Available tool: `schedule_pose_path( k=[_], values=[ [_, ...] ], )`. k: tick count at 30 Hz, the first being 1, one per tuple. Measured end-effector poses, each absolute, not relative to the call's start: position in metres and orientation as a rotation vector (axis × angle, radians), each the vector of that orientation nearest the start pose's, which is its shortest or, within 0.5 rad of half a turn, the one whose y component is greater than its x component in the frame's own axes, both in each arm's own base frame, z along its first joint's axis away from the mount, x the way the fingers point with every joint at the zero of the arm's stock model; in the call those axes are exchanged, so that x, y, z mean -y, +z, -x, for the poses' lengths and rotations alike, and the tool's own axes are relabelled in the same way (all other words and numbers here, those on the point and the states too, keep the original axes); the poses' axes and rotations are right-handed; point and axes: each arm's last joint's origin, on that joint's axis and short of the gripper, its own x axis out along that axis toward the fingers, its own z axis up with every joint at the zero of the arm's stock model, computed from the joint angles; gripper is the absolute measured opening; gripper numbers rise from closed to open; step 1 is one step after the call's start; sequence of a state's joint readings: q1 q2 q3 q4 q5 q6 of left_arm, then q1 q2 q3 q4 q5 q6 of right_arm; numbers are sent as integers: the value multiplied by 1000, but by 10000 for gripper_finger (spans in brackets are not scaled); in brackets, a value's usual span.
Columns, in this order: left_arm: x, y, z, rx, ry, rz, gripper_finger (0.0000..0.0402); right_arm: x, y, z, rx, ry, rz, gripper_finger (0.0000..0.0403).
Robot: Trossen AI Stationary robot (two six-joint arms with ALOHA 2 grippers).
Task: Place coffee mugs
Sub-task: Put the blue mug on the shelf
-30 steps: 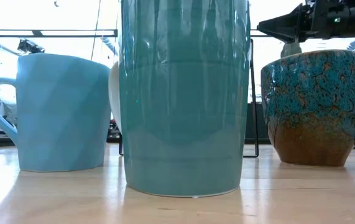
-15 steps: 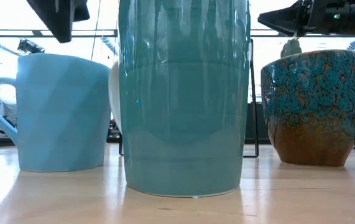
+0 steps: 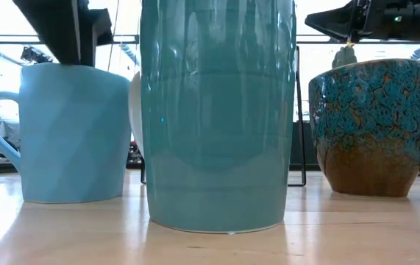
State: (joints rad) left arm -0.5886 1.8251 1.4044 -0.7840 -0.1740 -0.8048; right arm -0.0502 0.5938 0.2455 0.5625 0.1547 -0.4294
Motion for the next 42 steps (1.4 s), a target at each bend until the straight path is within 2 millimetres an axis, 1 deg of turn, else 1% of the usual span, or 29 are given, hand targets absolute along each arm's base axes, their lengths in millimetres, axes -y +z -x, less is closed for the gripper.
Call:
schedule_pose_path(
  k=[5,8,11,13,15,16,17,20,22,27,31,36,42],
  values=[
    [204,202,-314,-1215,144,210,175,12,244,-147,160,-244,416,158],
    [205,188,-315,-1275,162,182,164,12,243,-147,158,-243,411,158],
    [203,182,-314,-1327,158,163,130,12,243,-147,160,-243,410,158],
    [203,181,-313,-1354,143,154,94,12,243,-147,161,-243,410,158],
    [201,183,-310,-1388,126,137,48,12,244,-147,164,-244,409,158],
    [199,186,-308,-1412,120,134,29,12,244,-147,164,-244,409,158],
    [197,189,-305,-1426,111,122,25,12,244,-147,164,-243,409,158],
    [187,207,-296,-1444,123,104,25,12,244,-147,165,-239,405,158],
    [177,221,-290,-1447,131,71,25,11,244,-147,167,-228,404,158],
    [140,258,-275,-1452,158,-35,25,11,244,-147,168,-222,403,158],
    [105,280,-267,-1442,155,-163,25,11,243,-147,163,-219,399,158],
    [63,298,-264,-1438,92,-318,26,11,242,-147,158,-214,383,158],
    [26,308,-266,-1431,-5,-571,29,11,241,-148,142,-211,378,158]
  ],
)
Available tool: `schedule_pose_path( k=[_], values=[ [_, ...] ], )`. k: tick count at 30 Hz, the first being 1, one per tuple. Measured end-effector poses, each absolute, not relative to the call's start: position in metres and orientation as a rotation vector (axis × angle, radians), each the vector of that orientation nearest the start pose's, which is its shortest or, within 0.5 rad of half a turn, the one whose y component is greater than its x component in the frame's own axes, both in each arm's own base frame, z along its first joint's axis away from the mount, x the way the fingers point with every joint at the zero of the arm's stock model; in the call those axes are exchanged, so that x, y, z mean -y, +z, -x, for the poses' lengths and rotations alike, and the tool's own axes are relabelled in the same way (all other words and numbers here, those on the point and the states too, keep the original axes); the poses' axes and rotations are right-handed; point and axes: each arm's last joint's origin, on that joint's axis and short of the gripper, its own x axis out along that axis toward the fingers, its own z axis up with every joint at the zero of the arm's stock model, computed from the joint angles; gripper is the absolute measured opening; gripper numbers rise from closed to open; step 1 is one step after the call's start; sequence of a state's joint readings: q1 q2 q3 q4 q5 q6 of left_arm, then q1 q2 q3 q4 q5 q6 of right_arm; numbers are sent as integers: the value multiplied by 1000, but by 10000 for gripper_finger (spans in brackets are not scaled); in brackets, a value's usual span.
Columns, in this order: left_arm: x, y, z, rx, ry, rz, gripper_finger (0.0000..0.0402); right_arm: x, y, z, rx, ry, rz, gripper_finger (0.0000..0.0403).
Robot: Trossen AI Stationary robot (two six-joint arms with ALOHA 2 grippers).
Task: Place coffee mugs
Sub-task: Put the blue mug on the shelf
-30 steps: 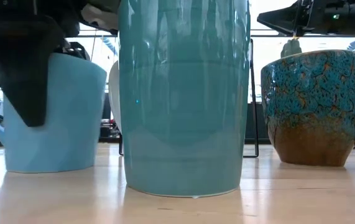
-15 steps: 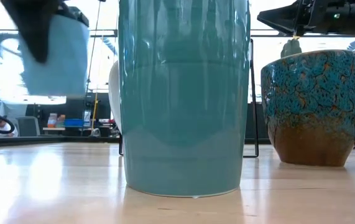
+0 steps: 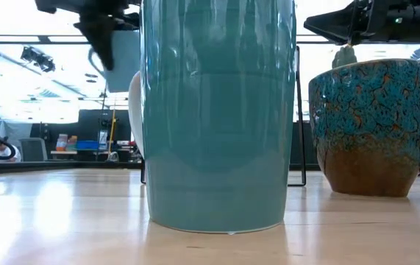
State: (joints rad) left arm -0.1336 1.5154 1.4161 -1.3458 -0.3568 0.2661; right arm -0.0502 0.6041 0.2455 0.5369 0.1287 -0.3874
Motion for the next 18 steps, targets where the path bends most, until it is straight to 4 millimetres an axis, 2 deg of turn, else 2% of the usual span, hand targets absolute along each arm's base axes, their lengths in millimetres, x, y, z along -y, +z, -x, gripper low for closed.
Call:
schedule_pose_path(
  k=[5,11,13,18],
  values=[
    [5,330,-278,-1316,-12,-620,30,11,239,-148,130,-207,364,158],
    [-6,359,-292,-1115,23,-606,27,11,239,-148,127,-205,350,158],
    [-9,360,-296,-1066,10,-574,27,11,239,-148,123,-205,349,158],
    [-17,350,-316,-1032,23,-528,27,11,239,-148,124,-203,335,158]
  ],
)
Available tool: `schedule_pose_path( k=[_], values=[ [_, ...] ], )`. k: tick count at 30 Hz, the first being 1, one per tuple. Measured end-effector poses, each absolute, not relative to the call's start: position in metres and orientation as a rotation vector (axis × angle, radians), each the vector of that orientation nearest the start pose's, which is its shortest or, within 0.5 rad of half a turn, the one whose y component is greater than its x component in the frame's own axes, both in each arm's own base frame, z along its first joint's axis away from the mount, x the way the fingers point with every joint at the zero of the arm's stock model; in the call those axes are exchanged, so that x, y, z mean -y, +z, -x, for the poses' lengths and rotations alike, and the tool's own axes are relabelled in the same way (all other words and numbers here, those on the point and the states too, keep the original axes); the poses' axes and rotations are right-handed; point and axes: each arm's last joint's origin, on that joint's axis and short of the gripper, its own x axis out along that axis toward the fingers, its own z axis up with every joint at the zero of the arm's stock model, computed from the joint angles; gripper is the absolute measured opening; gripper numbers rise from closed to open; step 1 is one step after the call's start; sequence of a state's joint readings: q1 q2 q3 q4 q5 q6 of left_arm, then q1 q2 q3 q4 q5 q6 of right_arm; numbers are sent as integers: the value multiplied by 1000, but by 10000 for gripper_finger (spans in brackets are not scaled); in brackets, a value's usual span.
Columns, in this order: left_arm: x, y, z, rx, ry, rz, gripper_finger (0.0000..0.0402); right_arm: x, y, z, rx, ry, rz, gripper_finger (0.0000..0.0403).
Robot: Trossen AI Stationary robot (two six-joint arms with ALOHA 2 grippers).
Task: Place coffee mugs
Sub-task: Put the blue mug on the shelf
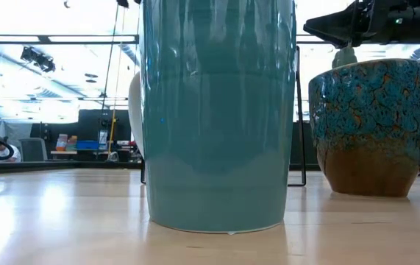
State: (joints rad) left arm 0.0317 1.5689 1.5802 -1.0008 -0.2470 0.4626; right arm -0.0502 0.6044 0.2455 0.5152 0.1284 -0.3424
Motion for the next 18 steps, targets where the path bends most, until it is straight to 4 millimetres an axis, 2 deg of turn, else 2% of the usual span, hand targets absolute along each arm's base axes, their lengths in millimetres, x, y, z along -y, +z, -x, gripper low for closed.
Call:
schedule_pose_path(
  k=[6,18],
  values=[
    [-22,327,-332,-1111,-23,-482,27,11,238,-149,117,-199,335,158],
    [-30,324,-335,-1119,6,-453,39,11,237,-150,114,-198,336,158]
  ],
)
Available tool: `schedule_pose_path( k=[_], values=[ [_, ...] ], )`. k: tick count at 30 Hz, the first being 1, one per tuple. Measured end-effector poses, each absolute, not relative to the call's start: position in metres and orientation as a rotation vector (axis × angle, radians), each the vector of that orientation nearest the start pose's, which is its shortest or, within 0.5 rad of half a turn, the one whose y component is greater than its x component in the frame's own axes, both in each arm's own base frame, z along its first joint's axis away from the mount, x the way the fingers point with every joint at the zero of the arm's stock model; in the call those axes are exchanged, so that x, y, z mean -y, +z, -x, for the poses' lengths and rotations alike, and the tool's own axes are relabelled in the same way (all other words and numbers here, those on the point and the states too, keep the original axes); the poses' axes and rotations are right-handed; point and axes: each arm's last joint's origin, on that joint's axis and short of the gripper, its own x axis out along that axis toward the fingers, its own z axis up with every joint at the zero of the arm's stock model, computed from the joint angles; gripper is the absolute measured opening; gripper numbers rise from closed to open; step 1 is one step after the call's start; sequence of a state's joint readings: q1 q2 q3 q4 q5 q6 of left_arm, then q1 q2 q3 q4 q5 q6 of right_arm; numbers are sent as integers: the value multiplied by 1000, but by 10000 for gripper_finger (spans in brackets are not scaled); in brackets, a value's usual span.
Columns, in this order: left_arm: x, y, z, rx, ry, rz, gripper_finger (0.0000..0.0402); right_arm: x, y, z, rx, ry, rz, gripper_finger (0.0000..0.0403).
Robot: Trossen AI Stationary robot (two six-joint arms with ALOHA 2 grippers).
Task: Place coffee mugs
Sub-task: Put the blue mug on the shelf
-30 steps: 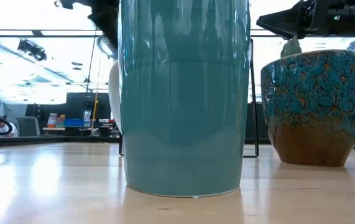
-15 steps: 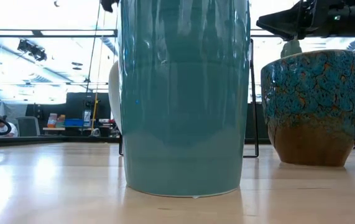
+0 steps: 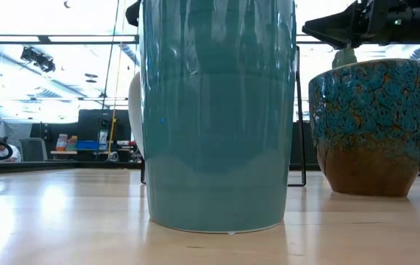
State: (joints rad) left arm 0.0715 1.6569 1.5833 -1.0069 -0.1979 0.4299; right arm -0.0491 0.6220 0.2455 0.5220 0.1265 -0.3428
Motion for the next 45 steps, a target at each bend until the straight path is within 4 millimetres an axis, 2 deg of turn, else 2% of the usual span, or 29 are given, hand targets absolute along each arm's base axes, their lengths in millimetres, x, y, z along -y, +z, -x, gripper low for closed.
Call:
schedule_pose_path(
  k=[9,22,34,39,45],
  values=[
    [-31,313,-343,-1152,4,-472,87,11,237,-150,115,-198,336,158],
    [-32,319,-350,-1082,77,-500,182,11,237,-150,113,-198,336,158],
    [-34,339,-353,-1021,159,-516,188,11,236,-151,107,-197,333,158],
    [-34,341,-353,-1021,184,-531,188,11,236,-151,107,-197,332,158],
    [-25,342,-353,-1049,247,-684,188,11,236,-151,107,-197,332,158]
  ],
)
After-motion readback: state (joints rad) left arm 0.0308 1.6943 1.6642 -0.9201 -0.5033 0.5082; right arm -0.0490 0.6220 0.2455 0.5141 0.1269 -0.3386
